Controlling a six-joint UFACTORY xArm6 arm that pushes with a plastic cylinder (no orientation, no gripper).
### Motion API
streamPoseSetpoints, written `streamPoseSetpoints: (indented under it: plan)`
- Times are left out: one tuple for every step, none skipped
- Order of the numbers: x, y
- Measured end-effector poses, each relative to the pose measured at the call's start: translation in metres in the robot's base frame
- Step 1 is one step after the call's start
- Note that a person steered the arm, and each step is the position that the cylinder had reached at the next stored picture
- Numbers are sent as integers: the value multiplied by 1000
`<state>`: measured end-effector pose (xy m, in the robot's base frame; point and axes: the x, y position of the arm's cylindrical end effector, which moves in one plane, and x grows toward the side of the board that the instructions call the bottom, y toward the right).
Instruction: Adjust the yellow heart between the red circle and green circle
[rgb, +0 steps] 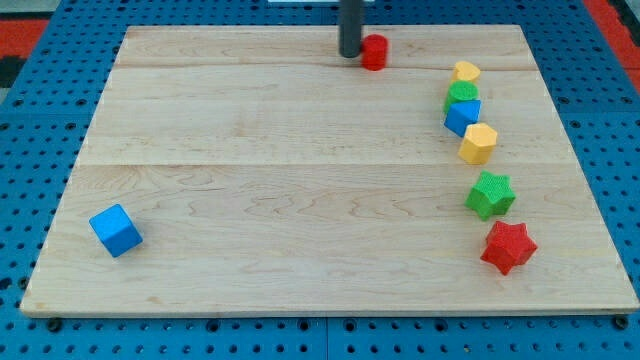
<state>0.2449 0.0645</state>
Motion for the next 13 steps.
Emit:
streamPoseSetpoints:
  plan:
    - [4, 47]
    - [-20, 47]
    - [-11, 56]
    - [18, 80]
    - [18, 54]
    - [23, 45]
    - [33, 64]
    - [22, 70]
    - [-12, 68]
    - [-24, 124]
    - [16, 182]
    - [67, 213]
    - [70, 187]
